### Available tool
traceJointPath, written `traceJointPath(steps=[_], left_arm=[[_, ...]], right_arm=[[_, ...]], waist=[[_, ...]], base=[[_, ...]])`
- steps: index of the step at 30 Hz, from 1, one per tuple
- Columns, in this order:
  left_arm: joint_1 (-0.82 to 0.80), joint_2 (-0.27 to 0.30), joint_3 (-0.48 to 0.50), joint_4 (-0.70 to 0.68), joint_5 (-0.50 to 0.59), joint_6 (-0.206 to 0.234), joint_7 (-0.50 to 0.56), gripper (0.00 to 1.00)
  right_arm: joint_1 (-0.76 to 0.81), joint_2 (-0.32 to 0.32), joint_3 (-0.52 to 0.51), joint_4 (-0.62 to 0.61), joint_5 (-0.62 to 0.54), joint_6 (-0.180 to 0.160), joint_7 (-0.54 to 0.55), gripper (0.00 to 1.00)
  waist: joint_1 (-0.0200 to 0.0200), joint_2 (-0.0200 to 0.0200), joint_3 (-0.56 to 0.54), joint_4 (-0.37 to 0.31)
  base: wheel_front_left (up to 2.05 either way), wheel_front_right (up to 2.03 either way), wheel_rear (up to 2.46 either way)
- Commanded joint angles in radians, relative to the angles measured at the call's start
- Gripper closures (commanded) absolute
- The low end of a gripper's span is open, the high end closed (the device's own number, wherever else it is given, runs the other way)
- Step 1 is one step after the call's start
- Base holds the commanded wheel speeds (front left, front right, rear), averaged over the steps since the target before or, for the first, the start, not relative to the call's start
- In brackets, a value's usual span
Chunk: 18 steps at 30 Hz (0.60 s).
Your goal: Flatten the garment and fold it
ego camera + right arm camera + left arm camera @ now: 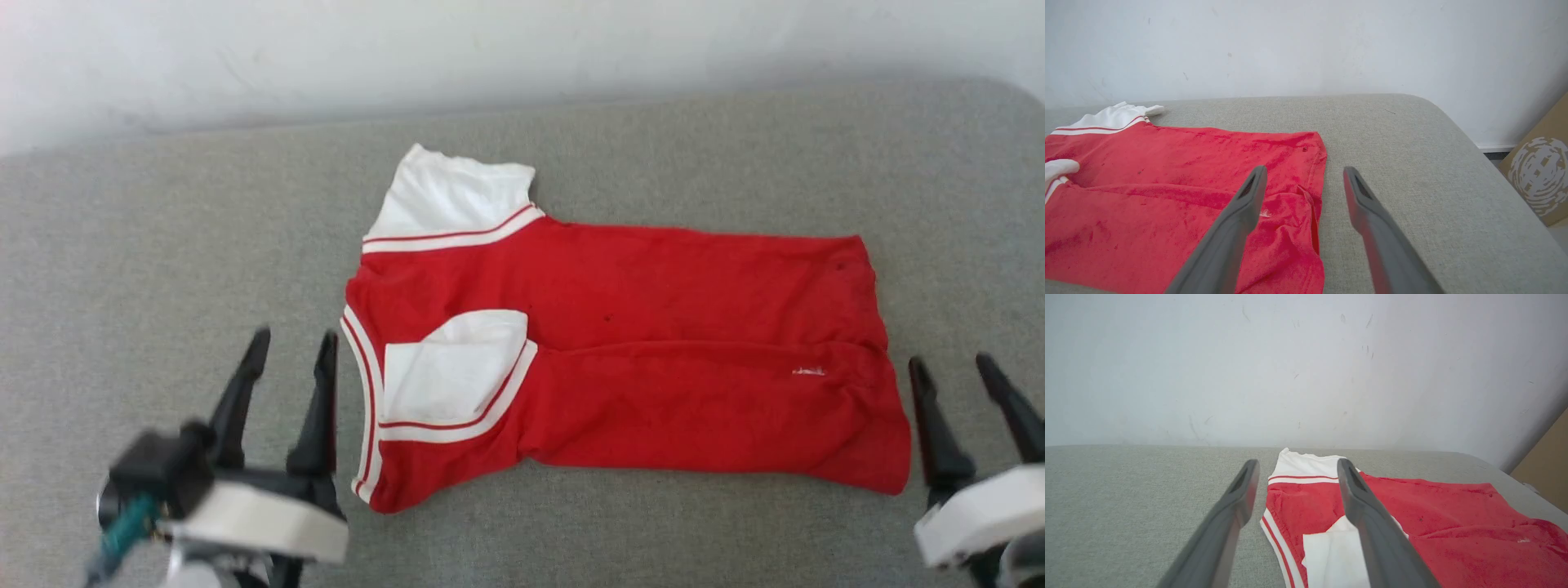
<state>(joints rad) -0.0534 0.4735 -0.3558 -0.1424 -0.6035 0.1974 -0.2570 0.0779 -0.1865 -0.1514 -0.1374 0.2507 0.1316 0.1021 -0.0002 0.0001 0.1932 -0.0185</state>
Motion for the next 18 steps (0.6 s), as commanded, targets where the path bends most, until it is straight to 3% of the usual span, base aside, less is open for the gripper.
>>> traceJointPath(steps=[1, 5, 10, 14, 18], left_arm=[[0.043, -0.031, 0.023, -0.021, 0.038, 0.005, -0.004, 0.0], [0.17, -0.124, 0.088, -0.051, 0.165, -0.009, -0.005, 0.0], [0.252, -0.21, 0.131, -0.014, 0.231, -0.055, -0.005, 0.0], [0.255, -0.212, 0.136, 0.04, 0.255, -0.095, -0.004, 0.0], [0.195, -0.186, 0.098, 0.093, 0.236, -0.142, 0.109, 0.0]], right_arm=[[0.027, 0.028, -0.003, -0.016, -0.036, -0.001, -0.027, 0.0], [0.1, 0.103, -0.004, -0.02, -0.122, -0.001, -0.114, 0.0], [0.136, 0.13, -0.002, 0.011, -0.151, -0.001, -0.16, 0.0], [0.128, 0.134, -0.004, 0.013, -0.165, -0.001, -0.164, 0.0], [0.116, 0.135, -0.005, 0.006, -0.174, -0.001, -0.157, 0.0]], waist=[[0.0002, -0.0001, -0.047, 0.013], [0.0002, -0.0001, -0.074, 0.018], [0.0002, -0.0001, -0.104, 0.022], [0.0002, -0.0001, -0.112, 0.026], [0.0002, -0.0001, -0.099, 0.033]], base=[[0.0, 0.0, 0.0], [0.0, 0.0, 0.0], [0.0, 0.0, 0.0], [0.0, 0.0, 0.0], [0.0, 0.0, 0.0]])
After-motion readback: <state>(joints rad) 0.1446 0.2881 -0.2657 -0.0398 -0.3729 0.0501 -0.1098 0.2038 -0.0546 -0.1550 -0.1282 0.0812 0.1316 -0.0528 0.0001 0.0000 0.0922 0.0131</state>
